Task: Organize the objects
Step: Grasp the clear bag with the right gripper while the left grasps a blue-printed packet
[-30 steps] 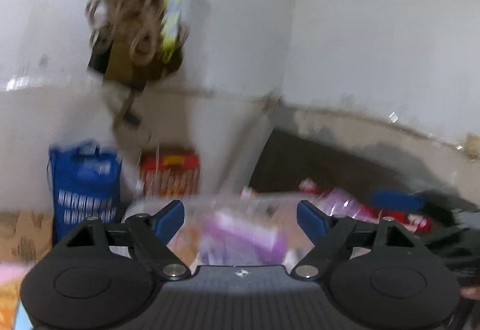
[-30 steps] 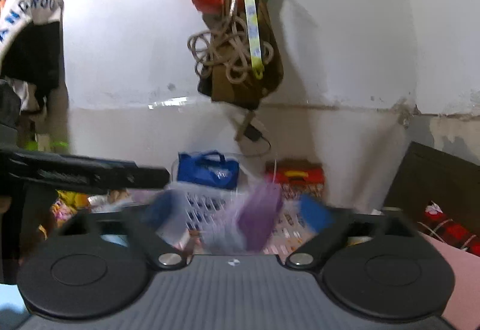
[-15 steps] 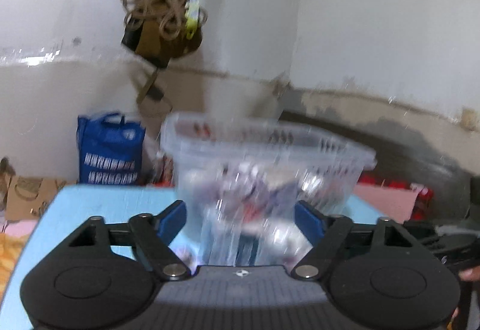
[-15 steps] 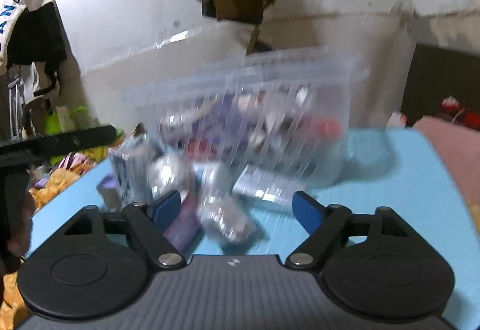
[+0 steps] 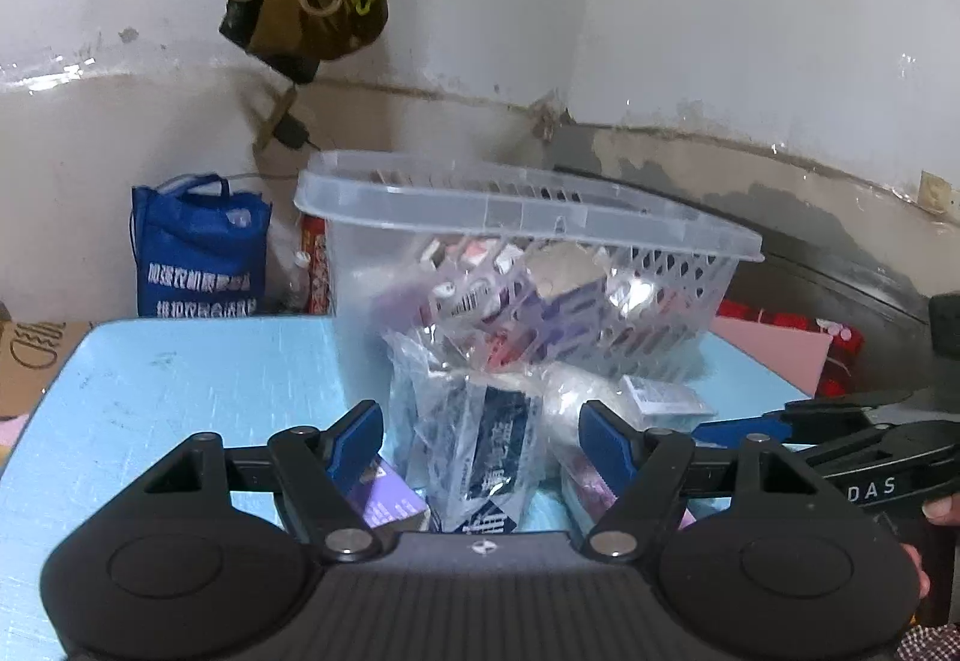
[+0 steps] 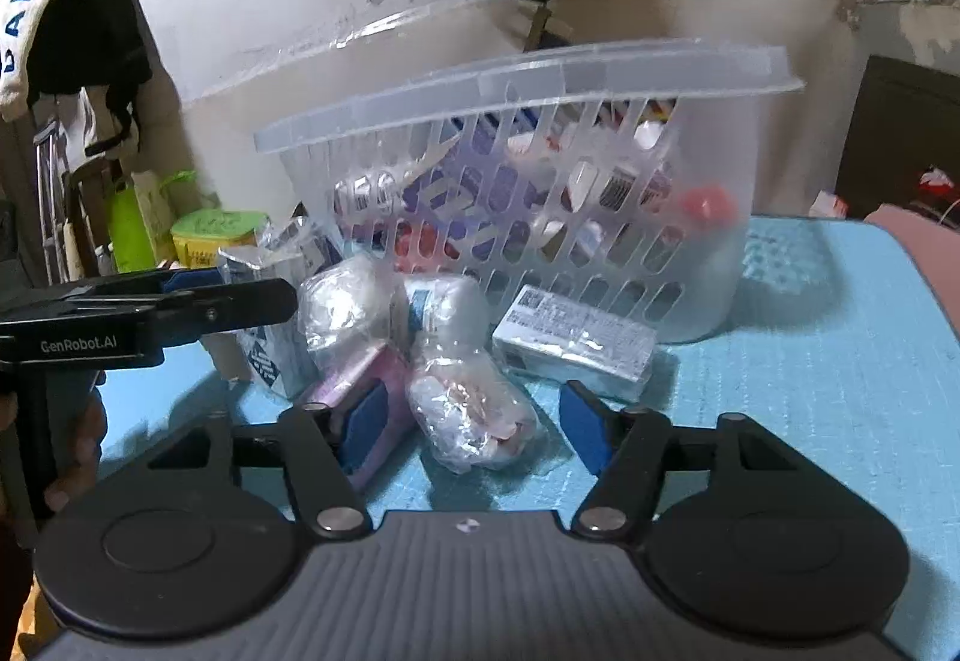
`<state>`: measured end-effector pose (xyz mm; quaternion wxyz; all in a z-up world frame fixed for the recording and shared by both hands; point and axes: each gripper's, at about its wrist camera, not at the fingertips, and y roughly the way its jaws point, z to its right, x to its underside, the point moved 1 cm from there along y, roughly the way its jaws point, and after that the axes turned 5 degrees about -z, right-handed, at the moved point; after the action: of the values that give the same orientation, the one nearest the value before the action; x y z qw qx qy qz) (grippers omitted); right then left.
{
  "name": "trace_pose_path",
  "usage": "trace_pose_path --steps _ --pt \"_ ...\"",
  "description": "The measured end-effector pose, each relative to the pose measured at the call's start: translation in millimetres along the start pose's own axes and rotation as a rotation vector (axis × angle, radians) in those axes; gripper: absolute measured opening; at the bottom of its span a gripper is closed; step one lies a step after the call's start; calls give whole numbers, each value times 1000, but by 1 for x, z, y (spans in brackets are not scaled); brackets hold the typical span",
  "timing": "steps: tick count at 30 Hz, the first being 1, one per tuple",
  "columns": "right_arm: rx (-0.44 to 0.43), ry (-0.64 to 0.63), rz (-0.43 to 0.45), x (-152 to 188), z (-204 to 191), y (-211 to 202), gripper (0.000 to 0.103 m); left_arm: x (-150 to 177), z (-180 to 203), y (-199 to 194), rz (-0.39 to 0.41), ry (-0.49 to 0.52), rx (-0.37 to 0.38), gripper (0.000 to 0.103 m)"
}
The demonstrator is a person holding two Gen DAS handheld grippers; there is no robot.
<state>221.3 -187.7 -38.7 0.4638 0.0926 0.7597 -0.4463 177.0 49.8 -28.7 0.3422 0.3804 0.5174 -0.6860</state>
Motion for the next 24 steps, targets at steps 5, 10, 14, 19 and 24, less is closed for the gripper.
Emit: trace_pose_path --steps 5,10,14,19,24 --pt "-39 18 11 4 5 -3 51 1 7 5 -30 46 -16 50" --pt "-37 47 159 10 10 -21 51 6 0 -22 137 34 94 49" --pt "-17 33 239 15 8 -32 51 10 -8 -31 204 2 111 49" --pt "-17 34 245 11 10 -28 51 8 -19 -27 201 -62 167 49" --pt "-1 37 295 14 9 -32 51 17 -17 -29 185 -50 176 49"
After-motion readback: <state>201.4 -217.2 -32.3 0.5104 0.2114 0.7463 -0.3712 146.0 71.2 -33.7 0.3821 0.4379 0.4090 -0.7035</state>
